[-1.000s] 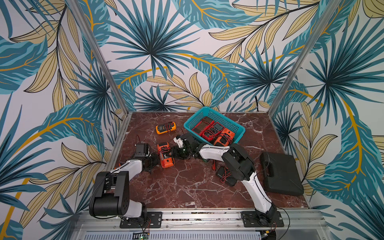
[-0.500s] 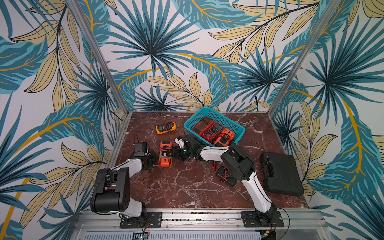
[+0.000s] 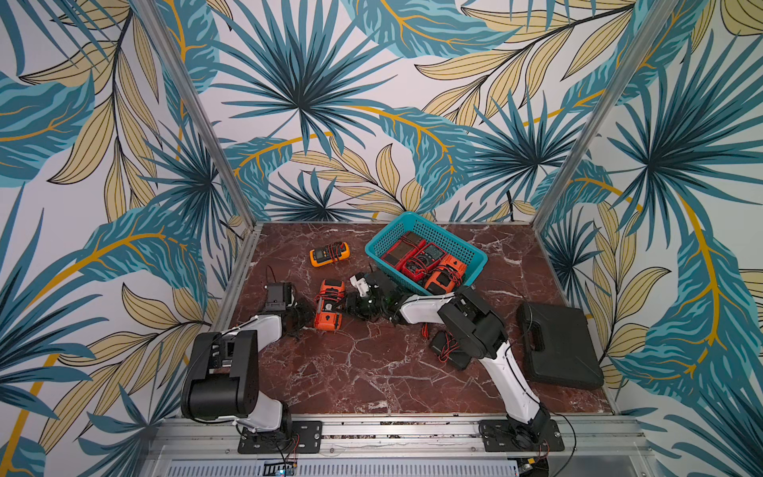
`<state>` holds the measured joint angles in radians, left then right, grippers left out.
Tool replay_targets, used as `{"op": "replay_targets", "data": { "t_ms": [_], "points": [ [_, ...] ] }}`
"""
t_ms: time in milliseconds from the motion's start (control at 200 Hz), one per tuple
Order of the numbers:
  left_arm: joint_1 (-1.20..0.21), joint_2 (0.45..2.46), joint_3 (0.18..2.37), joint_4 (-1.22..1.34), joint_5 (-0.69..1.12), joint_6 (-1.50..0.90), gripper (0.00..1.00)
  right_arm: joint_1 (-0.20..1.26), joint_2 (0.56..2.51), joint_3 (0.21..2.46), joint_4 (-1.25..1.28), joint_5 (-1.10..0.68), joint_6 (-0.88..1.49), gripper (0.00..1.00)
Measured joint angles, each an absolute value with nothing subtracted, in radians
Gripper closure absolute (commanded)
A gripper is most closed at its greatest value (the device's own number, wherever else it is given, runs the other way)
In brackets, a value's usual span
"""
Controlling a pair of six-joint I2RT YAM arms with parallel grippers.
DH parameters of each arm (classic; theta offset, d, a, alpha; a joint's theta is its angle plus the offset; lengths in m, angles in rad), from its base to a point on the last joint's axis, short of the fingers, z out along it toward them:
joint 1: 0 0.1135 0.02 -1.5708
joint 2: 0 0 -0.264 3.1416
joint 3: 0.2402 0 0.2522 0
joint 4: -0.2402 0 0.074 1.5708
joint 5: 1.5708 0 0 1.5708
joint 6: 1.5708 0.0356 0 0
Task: Put the multimeter into the basket
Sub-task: Adjust the multimeter at the center of the board.
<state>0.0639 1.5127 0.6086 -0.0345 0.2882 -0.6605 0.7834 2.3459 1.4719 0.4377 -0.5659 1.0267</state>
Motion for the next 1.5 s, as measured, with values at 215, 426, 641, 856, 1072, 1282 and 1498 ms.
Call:
{"op": "replay_targets", "data": {
  "t_ms": [215, 426, 641, 856, 1072, 1282, 1498],
  "points": [
    [0.064, 1.522, 0.609, -0.019, 0.308, -0.651, 0.72, 0.796, 2.317, 1.446, 0.397, -0.569, 1.0, 0.52],
    [0.064, 1.526, 0.609, -0.012, 0.323, -0.643, 0.72, 0.812, 2.292, 1.432, 0.355, -0.563, 0.979, 0.54],
    [0.058, 1.53, 0.605, -0.002, 0.376, -0.649, 0.61, 0.834, 2.23, 1.417, 0.229, -0.463, 0.947, 0.49],
    [0.026, 1.477, 0.587, -0.015, 0.419, -0.678, 0.26, 0.864, 2.146, 1.417, 0.038, -0.354, 0.867, 0.28],
    [0.01, 1.395, 0.586, -0.088, 0.403, -0.691, 0.0, 0.871, 2.093, 1.418, -0.016, -0.299, 0.824, 0.18],
    [-0.024, 1.274, 0.628, -0.23, 0.373, -0.602, 0.0, 0.872, 1.971, 1.419, -0.143, -0.152, 0.774, 0.16],
    [-0.131, 1.259, 0.745, -0.373, 0.368, -0.406, 0.0, 0.872, 1.814, 1.41, -0.35, 0.102, 0.736, 0.09]
  ]
}}
